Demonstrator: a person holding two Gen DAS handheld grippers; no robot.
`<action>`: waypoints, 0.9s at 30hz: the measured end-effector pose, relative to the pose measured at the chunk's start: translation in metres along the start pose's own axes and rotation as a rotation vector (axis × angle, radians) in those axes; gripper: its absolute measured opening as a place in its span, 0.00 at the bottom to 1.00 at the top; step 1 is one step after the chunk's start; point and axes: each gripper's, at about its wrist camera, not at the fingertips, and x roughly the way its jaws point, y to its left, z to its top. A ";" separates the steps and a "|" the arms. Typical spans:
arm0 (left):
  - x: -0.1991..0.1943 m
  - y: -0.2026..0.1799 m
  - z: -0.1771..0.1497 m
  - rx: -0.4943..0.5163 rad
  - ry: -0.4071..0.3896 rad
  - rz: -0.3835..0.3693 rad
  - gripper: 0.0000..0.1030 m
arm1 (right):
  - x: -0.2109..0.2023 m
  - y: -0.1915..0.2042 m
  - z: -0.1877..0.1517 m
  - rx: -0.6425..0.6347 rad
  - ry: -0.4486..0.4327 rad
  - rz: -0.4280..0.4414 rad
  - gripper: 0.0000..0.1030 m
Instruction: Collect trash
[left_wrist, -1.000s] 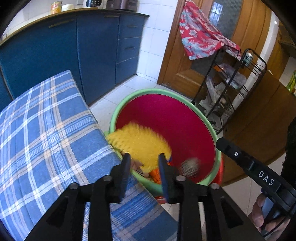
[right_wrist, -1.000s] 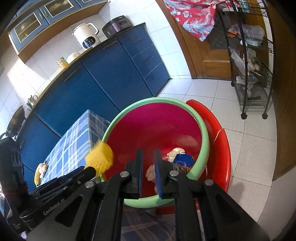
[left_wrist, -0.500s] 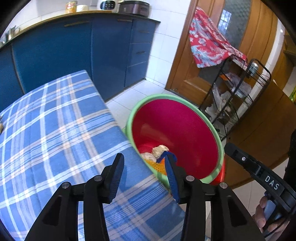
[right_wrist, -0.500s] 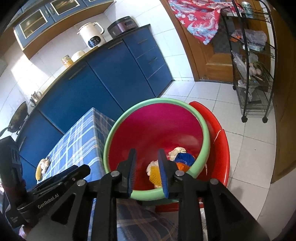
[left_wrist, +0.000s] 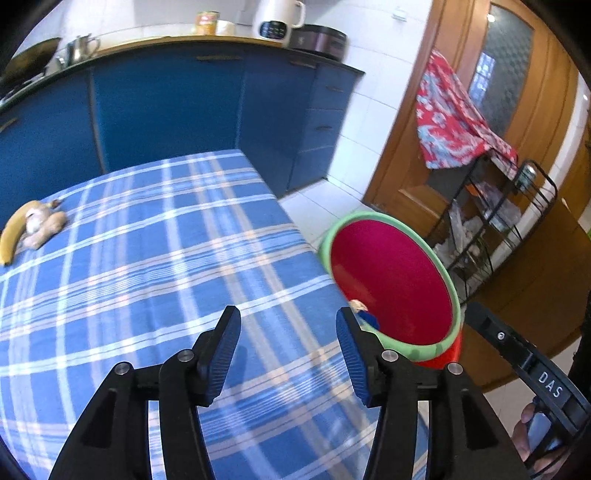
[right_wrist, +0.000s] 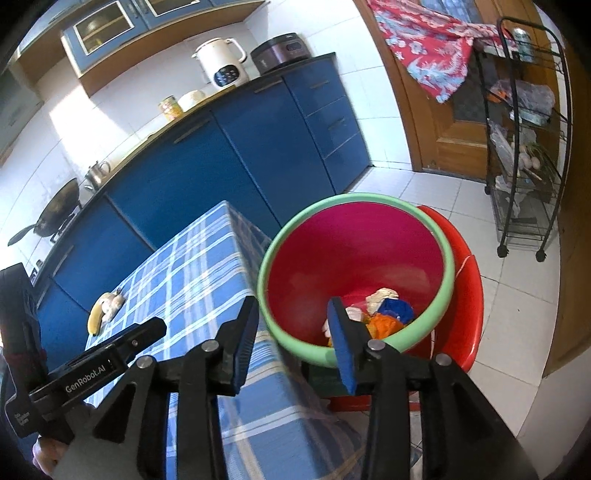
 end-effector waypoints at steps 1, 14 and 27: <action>-0.004 0.004 -0.001 -0.006 -0.007 0.008 0.54 | -0.002 0.004 -0.001 -0.007 -0.003 0.001 0.45; -0.054 0.037 -0.015 -0.057 -0.104 0.109 0.73 | -0.024 0.051 -0.021 -0.103 -0.016 0.012 0.65; -0.081 0.054 -0.027 -0.085 -0.151 0.183 0.74 | -0.033 0.079 -0.042 -0.167 0.010 0.033 0.72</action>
